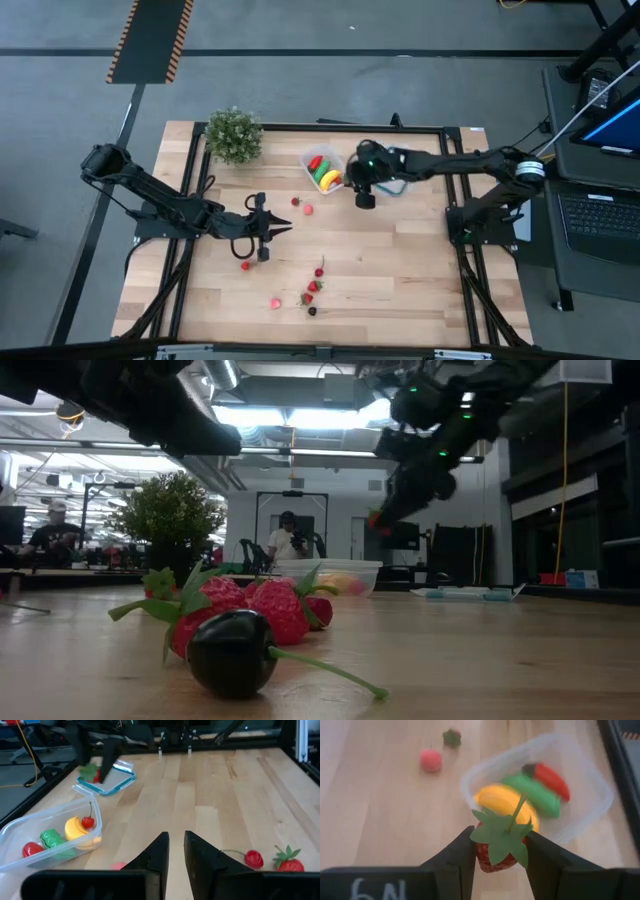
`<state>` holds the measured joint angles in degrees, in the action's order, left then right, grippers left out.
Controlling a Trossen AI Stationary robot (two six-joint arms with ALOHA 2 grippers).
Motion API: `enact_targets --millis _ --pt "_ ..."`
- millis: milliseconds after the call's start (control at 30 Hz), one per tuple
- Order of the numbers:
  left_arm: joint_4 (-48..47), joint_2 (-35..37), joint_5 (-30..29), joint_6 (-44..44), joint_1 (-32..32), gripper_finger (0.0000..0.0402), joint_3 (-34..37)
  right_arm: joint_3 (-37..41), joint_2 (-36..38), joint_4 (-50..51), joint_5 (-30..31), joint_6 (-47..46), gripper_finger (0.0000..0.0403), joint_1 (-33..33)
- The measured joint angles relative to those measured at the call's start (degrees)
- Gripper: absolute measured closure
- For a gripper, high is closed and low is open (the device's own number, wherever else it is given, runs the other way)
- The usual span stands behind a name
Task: Pick and placing Produce into tupperware
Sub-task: Put the red strawberry into the transparent container
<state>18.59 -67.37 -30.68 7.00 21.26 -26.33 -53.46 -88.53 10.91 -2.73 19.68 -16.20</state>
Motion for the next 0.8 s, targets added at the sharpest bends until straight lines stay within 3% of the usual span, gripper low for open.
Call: enact_targets --millis 467,800 --pt "-0.2 0.0 0.1 -0.1 0.0 0.0333 0.0 -18.1 -11.0 15.0 -12.5 11.2 0.0266 -4.9" --pt "-0.2 0.0 0.1 -0.1 0.0 0.0333 0.0 -25.4 -20.3 18.4 -14.3 13.7 0.0266 -5.4"
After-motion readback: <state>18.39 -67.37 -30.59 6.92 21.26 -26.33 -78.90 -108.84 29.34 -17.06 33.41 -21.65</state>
